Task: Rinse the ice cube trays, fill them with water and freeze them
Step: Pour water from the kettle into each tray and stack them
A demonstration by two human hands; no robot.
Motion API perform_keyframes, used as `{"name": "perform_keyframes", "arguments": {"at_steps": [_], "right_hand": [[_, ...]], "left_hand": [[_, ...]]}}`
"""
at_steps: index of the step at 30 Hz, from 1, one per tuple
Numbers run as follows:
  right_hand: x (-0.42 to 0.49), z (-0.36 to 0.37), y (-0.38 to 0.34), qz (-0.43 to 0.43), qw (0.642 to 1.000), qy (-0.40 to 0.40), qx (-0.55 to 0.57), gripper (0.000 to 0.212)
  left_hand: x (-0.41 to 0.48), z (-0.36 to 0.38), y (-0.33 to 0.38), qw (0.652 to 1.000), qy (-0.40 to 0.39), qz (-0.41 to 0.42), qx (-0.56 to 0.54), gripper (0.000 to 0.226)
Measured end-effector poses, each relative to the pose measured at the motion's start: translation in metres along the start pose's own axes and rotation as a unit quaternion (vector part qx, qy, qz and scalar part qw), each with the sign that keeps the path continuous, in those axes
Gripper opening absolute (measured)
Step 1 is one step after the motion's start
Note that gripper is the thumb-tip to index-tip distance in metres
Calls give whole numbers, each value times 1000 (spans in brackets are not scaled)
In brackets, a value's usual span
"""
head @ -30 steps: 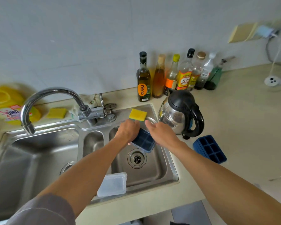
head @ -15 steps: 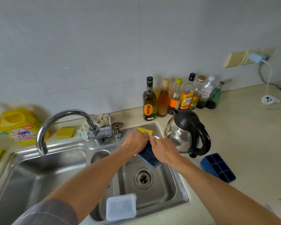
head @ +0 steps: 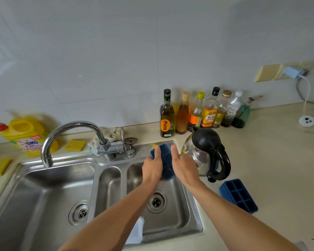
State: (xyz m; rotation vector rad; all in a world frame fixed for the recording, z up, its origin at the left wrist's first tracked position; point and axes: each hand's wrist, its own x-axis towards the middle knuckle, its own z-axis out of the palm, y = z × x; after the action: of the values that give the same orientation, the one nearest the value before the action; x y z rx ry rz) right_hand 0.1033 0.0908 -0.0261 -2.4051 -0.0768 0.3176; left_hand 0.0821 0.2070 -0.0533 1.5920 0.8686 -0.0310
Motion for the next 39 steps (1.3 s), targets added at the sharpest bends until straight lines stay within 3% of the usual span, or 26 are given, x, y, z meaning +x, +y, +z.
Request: {"name": "perform_keyframes", "arguments": {"at_steps": [5,10,17,21,24,28,30,35,39], "right_hand": [[6,-12,8,-4,999,-29,17,86],[12,-15,1,-46,999,-25,1,65],[10,-12,4,-43,998,-8,51,77],[12,-18,0,-30,995,-47,79,73],[10,-22,5,-1,982,-149,120,70],[8,-20,12,22,940,-267,211,33],[9,-21,8,21,932,-265,248,24],[14,-19,3,33,924,-256,283,27],[23,-11,-5,48,922,-216,317,25]], "left_hand": [[-13,5,-7,993,26,99,55,56],[-34,8,-7,985,5,134,112,51],[-42,9,-11,979,10,186,88,50],[-33,6,-10,978,14,185,90,45],[-14,-8,1,985,37,154,71,47],[11,-24,20,985,42,146,83,48],[16,-24,23,988,27,139,68,46],[23,-25,24,989,-5,141,34,44],[27,-33,30,993,-53,102,30,62]]}}
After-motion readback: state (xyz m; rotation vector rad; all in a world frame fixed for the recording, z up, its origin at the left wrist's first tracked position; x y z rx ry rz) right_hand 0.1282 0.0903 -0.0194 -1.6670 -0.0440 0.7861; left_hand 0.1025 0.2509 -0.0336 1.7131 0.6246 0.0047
